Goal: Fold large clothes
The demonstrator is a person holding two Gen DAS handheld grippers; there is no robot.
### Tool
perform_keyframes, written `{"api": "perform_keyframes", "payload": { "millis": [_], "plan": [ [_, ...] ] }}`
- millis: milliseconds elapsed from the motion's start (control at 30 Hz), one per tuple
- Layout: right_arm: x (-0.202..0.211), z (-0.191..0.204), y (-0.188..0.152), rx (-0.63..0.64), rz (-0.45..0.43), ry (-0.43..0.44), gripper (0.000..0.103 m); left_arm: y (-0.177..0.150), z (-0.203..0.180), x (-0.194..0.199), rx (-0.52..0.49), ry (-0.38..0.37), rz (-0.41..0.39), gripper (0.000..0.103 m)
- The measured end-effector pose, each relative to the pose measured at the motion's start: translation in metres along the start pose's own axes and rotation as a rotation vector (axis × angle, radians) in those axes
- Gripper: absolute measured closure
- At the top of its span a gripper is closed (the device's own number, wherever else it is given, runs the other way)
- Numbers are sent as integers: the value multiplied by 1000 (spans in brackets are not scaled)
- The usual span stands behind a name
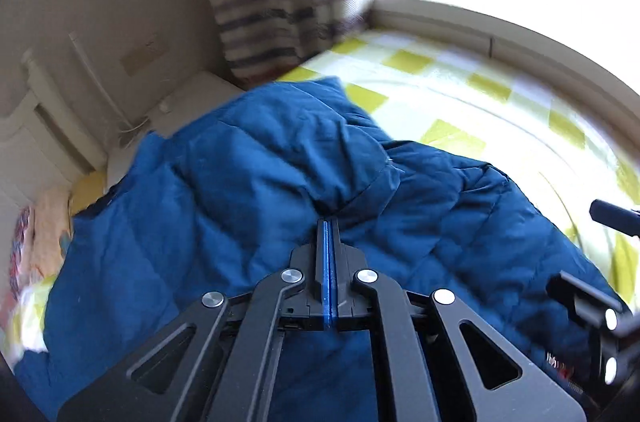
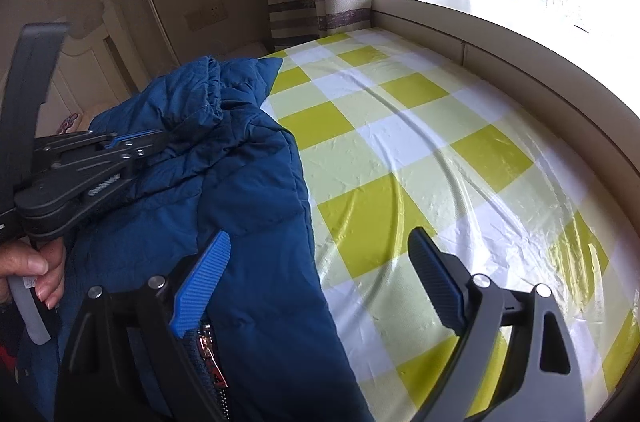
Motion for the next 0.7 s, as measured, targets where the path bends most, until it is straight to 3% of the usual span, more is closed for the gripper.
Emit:
{"api": "perform_keyframes", "payload": {
  "millis": [133, 200, 233, 267, 300, 400, 500, 600, 667, 700],
  "plan": [
    [-3, -1, 1, -3, 8, 8, 13, -10, 56, 35, 186, 60, -150, 98],
    [-5, 0, 2, 0, 18, 11, 13, -8, 51, 32, 111, 43, -79, 97],
    [-6, 0, 2, 1, 23, 12, 13, -6, 40, 28, 46, 38, -37, 88],
    [-7, 1, 2, 2, 26, 11, 13, -5, 24, 22, -29, 24, 9, 36],
    [-8, 1, 2, 3, 28, 11, 13, -3, 9, 14, -83, 39, 52, 4],
    [-5, 0, 1, -4, 19, 18, 13, 4, -23, -3, -167, 8, 83, 4],
    [-4, -2, 1, -14, 11, 27, 13, 22, -24, -20, -125, 57, 74, 4],
    [-4, -2, 2, -9, 12, 29, 11, 36, -12, -11, -63, 54, 0, 4],
    [-5, 0, 1, -2, 18, 25, 11, 44, -5, -18, -54, 65, 25, 4],
    [-6, 0, 1, 2, 24, 23, 11, 44, -4, -28, -65, 58, 78, 4]
  ]
}}
Point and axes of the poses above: each gripper's, at about its wrist camera, not at the fingertips, and x roughly against the way its jaws point, z to its left, y to its top, the point moved 4 cm from there along -x, roughly the way its jaws point, and after that the axes turned 10 degrees about z, right-handed, at the moved point
